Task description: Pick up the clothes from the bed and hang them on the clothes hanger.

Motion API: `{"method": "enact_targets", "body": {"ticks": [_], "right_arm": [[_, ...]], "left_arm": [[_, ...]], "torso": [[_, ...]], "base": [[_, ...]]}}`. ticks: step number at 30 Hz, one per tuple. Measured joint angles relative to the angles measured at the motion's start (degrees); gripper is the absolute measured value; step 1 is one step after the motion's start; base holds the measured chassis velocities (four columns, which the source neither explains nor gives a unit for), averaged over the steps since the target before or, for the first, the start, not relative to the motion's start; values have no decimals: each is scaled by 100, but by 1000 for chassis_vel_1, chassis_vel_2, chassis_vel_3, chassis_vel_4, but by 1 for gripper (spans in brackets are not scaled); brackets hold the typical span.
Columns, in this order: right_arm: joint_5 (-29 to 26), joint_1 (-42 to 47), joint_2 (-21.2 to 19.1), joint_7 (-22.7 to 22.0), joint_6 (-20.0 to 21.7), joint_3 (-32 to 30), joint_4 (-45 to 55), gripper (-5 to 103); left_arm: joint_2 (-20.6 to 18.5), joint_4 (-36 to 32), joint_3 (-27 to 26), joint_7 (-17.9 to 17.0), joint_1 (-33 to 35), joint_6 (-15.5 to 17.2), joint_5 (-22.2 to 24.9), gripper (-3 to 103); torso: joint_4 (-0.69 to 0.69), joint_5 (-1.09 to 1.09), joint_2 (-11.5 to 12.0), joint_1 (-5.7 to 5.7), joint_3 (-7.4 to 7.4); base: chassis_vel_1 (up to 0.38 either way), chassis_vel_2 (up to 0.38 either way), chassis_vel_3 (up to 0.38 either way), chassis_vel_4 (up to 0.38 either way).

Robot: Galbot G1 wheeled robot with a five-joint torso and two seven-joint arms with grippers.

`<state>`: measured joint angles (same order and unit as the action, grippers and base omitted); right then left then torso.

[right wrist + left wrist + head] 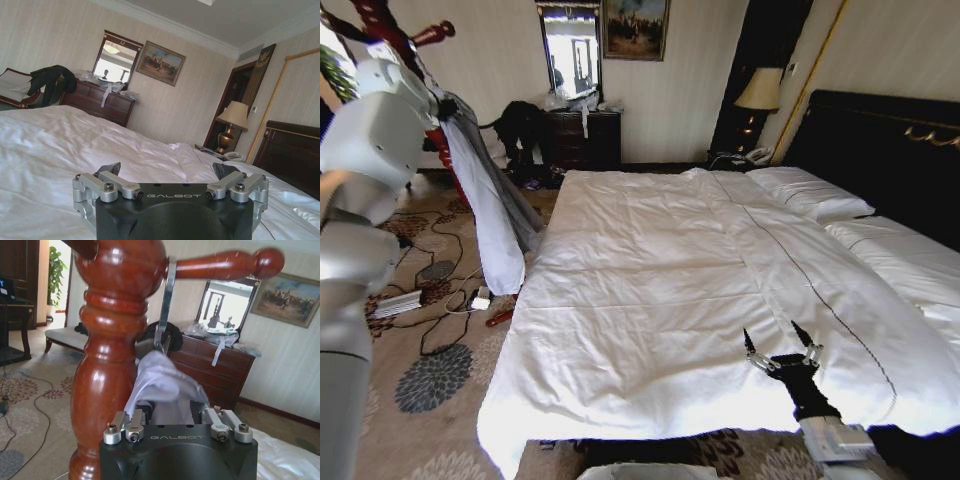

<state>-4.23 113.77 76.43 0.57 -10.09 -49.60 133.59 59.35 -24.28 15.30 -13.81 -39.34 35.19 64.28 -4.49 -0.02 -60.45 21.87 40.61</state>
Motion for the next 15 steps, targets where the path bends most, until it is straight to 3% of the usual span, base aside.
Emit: {"method": "enact_targets", "body": {"ticks": [1, 2, 4, 6, 9, 14, 15], "right_arm": [[0, 0, 0, 0, 0, 0, 0, 100], [0, 0, 0, 0, 0, 0, 0, 100], [0, 0, 0, 0, 0, 0, 0, 100], [0, 0, 0, 0, 0, 0, 0, 100], [0, 0, 0, 0, 0, 0, 0, 100], [0, 0, 0, 0, 0, 0, 0, 100], [0, 0, 0, 0, 0, 0, 0, 100]], "left_arm": [[-14, -40, 1, -47, -18, 0, 20, 54], [-78, -219, 2, -188, -18, -1, 100, 70], [-154, -396, 9, -311, -12, 6, 171, 81], [-222, -550, 22, -373, 13, 37, 240, 81], [-588, -1239, 113, -649, 213, 198, 604, 96], [-1031, -1885, 185, -882, 467, 300, 884, 100], [-1278, -2232, 188, -988, 624, 344, 1031, 100]], "torso": [[1, 2, 0, 0, 1], [3, 2, 0, 1, 1], [0, 2, 0, 1, 0], [0, 1, 0, 0, 1], [2, 2, 0, 0, 1], [3, 3, 0, 0, 1], [3, 3, 0, 0, 1]], "base": [[0, 0, 0, 0], [0, 0, 0, 0], [0, 0, 0, 0], [0, 0, 0, 0], [0, 0, 0, 0], [0, 0, 0, 0], [0, 0, 0, 0]]}}
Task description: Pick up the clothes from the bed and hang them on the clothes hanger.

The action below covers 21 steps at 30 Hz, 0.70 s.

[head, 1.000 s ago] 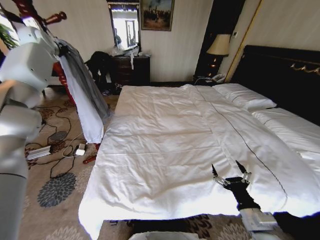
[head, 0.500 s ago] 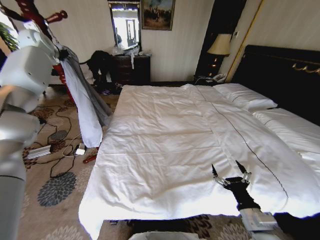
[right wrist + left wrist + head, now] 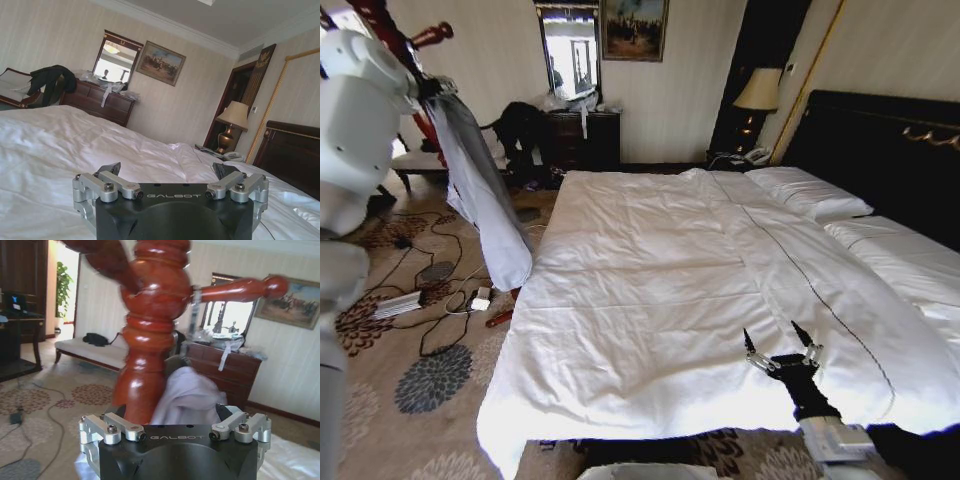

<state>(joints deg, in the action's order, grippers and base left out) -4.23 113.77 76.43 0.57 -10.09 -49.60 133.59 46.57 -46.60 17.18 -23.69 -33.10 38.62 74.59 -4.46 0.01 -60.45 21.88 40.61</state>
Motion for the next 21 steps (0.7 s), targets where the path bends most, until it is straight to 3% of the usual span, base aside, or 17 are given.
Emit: {"method": "enact_targets", "body": {"ticks": [6, 10, 14, 15, 19, 21], "right_arm": [[0, 0, 0, 0, 0, 0, 0, 100], [0, 0, 0, 0, 0, 0, 0, 100], [0, -1, 0, 0, 0, 0, 0, 100], [0, -1, 0, 0, 0, 0, 0, 100], [0, 0, 0, 0, 0, 0, 0, 100], [0, -1, 0, 0, 0, 0, 0, 100]], "left_arm": [[-732, -1148, -155, -196, 498, 5, 353, 100], [-1145, -1939, -294, -230, 902, -118, 567, 100], [-1787, -3264, -691, -325, 1742, -432, 933, 100], [-1787, -3264, -691, -325, 1742, -432, 933, 100], [-2368, -4274, -1859, -321, 3120, -765, 1045, 100], [-2503, -4476, -2068, -318, 3441, -883, 1066, 100]], "torso": [[0, 0, 0, 0, -1], [-2, -2, -1, -1, -1], [-1, 0, -1, 0, -1], [-1, 0, -1, 0, -1], [3, 1, -1, -1, -1], [4, 3, -1, -1, -1]], "base": [[0, 0, 0, 0], [0, 0, 0, 0], [0, 0, 0, 0], [0, 0, 0, 0], [0, 0, 0, 0], [0, 0, 0, 0]]}}
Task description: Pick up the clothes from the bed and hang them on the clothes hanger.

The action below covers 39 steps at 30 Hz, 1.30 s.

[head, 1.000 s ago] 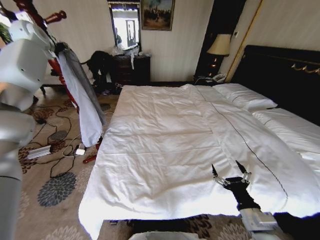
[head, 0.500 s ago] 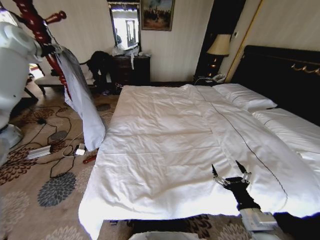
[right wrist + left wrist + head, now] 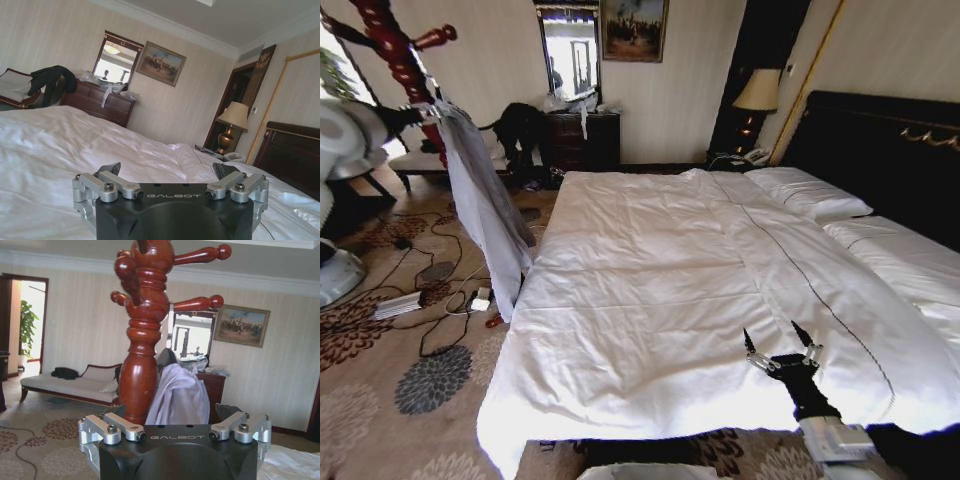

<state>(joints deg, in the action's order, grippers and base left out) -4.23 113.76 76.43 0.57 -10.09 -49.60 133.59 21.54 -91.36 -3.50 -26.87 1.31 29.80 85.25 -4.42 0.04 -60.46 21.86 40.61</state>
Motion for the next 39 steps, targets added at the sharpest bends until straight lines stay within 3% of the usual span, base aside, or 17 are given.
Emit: {"method": "enact_targets", "body": {"ticks": [3, 4, 7, 9, 10, 13, 14, 15, 18, 19, 23, 24, 28, 29, 32, 34, 39], "right_arm": [[0, 0, 0, 0, 0, 0, 0, 100], [0, 0, 0, 0, 0, 0, 0, 100], [0, 0, 0, 0, 0, 0, 0, 100], [0, 0, 0, 1, -1, 1, 0, 100], [0, 0, 0, 1, -1, 1, 0, 100], [0, 0, 0, 0, 0, 0, 0, 100], [0, 0, 0, 0, 0, 0, 0, 100], [0, 0, 0, 0, 0, 0, 0, 100], [0, 0, -1, 1, 0, 0, 0, 100], [0, 0, -1, 1, 0, 0, 0, 100], [0, 0, 0, 1, 0, 0, 0, 100], [0, 0, 0, 1, 0, 0, 0, 100], [0, 0, 0, 0, 0, 0, 0, 100], [0, 0, 0, 0, 0, 0, 0, 100], [0, 0, 0, 0, 0, 0, 0, 100], [0, 0, 0, 0, 0, 0, 0, 100], [0, 0, 0, 0, 0, 0, 0, 100]], "left_arm": [[-281, -660, -1153, 108, 1349, -384, 64, 100], [-281, -660, -1153, 108, 1349, -384, 64, 100], [-269, -1275, -2559, 460, 2923, -794, -248, 100], [-81, -1693, -3504, 704, 4014, -1087, -647, 100], [-81, -1693, -3504, 704, 4014, -1087, -647, 100], [349, -2375, -4653, 860, 5649, -1359, -1050, 100], [504, -2564, -4927, 925, 6120, -1432, -1258, 100], [504, -2564, -4927, 925, 6120, -1432, -1258, 100], [1125, -3130, -5630, 1183, 7614, -1607, -1998, 100], [1125, -3130, -5630, 1183, 7614, -1607, -1998, 100], [2287, -3581, -5871, 1782, 9147, -2085, -3521, 100], [2287, -3581, -5871, 1782, 9147, -2085, -3521, 100], [3468, -3946, -5868, 2330, 10236, -2600, -4031, 100], [3468, -3946, -5868, 2330, 10236, -2600, -4031, 100], [4064, -4218, -5817, 2598, 10853, -3025, -4152, 100], [4203, -4289, -5766, 2645, 10968, -3144, -4219, 100], [4683, -4386, -5439, 2855, 11330, -3768, -5139, 100]], "torso": [[-5, -2, 0, 0, 0], [-5, -2, 0, 0, 0], [-5, -6, 0, 0, 0], [-6, -4, 0, 0, 0], [-6, -4, 0, 0, 0], [-5, -4, 0, 0, 0], [-6, -5, 0, 0, 0], [-6, -5, 0, 0, 0], [-4, -3, 0, 1, 0], [-4, -3, 0, 1, 0], [-7, -4, 0, 0, 0], [-7, -4, 0, 0, 0], [-2, -4, 0, 0, -1], [-2, -4, 0, 0, -1], [-5, -6, 0, 0, 0], [-5, -7, 0, 1, 0], [-4, -5, 0, 0, 0]], "base": [[0, 0, 0, 0], [0, 0, 0, 0], [0, 0, 0, 0], [0, 0, 0, 0], [0, 0, 0, 0], [0, 0, 0, 0], [0, 0, 0, 0], [0, 0, 0, 0], [0, 0, 0, 0], [0, 0, 0, 0], [0, 0, 0, 0], [0, 0, 0, 0], [0, 0, 0, 0], [0, 0, 0, 0], [0, 0, 0, 0], [0, 0, 0, 0], [0, 0, 0, 0]]}}
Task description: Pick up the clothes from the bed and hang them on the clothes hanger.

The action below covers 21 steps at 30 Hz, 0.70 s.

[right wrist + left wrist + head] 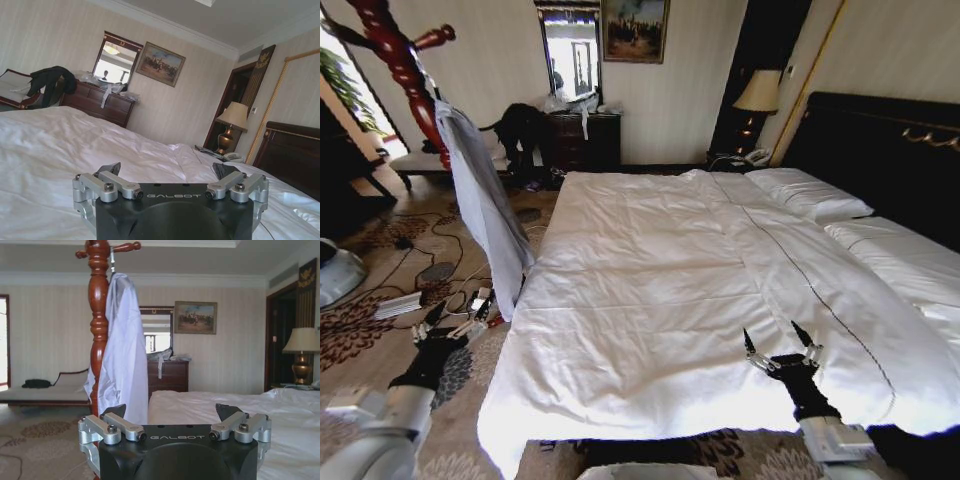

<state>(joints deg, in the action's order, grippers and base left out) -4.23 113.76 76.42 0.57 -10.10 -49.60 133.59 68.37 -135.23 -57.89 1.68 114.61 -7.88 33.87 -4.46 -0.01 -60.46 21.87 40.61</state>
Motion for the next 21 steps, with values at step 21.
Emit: {"method": "enact_targets", "body": {"ticks": [21], "right_arm": [[0, 0, 0, 0, 0, 0, 0, 100]], "left_arm": [[471, 406, 616, 74, 364, -929, -1375, 100]], "torso": [[0, 1, 0, 0, 0]], "base": [[0, 0, 0, 0]]}}
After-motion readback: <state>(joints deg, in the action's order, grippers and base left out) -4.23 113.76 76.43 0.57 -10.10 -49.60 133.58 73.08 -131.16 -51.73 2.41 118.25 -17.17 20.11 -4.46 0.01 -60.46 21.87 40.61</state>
